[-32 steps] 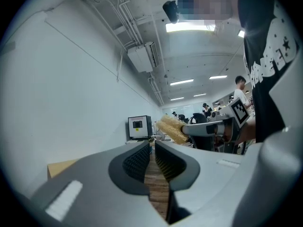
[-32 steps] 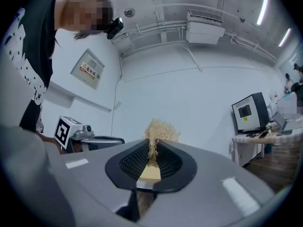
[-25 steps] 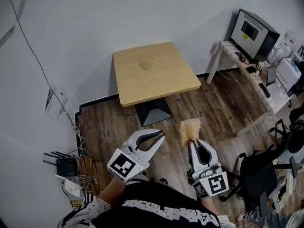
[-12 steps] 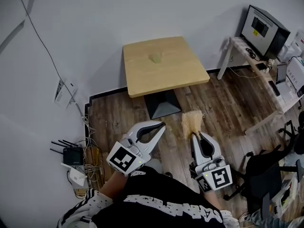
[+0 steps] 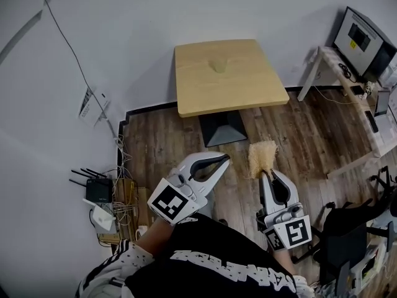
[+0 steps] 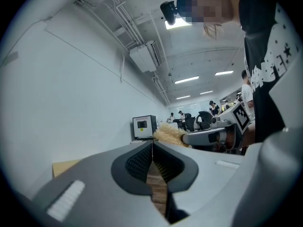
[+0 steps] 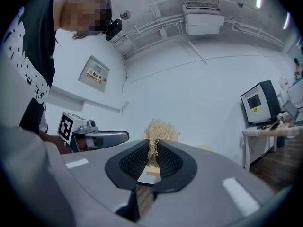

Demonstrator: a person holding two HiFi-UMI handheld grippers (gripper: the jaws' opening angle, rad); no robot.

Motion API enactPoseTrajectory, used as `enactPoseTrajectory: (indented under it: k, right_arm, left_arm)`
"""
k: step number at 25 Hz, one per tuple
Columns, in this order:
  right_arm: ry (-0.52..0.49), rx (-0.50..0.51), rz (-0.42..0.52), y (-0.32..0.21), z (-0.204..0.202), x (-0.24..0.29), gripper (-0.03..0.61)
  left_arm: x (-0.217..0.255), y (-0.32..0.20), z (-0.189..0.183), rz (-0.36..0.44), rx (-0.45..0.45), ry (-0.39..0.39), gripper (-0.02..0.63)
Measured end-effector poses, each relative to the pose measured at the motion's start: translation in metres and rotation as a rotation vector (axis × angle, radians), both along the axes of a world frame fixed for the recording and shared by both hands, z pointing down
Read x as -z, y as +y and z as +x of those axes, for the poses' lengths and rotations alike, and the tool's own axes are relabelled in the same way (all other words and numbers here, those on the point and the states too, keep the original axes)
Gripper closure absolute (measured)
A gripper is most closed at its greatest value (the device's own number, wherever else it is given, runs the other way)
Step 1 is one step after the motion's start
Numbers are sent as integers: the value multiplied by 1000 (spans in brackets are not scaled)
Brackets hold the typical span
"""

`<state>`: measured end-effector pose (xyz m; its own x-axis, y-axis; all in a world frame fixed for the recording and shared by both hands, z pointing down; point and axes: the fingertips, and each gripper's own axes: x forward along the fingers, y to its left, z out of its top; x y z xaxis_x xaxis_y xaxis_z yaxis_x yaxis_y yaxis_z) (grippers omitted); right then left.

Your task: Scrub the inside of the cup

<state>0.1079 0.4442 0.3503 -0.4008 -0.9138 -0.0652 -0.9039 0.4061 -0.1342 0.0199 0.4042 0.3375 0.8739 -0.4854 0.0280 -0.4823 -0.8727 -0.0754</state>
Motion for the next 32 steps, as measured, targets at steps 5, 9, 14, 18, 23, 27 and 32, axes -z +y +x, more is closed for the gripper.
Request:
enactPoseTrajectory:
  k: [5,9,14,18,23,27,32]
  right_arm:
    - [22,-15,-28,-22,12,-6,528]
    - [43,-22,-32,-44,14,-4,528]
    - [59,-33,-28,-70,14,-2,528]
    - [66,-47,-35,-93,16,-3,528]
    - [45,-34,-27,-131,6,3,526]
    - [74,-43,-49,-159,5,-1,526]
    - [85,-26,-55,-195,-4,-1,526]
  left_arm:
    - [-6,-21,13,-15,-29,16,606]
    - [-6,-39,17,-19,-53,30,595]
    - [-5,-67,17,-18,-72,42,588]
    - [-4,-91,18,-7,-86,40,585]
    - [-2,-129,12,-26,-90,50,572]
    - [-4,-158,6,-29,-88,46,572]
    - [-5,-186,0,-43,-93,58,572]
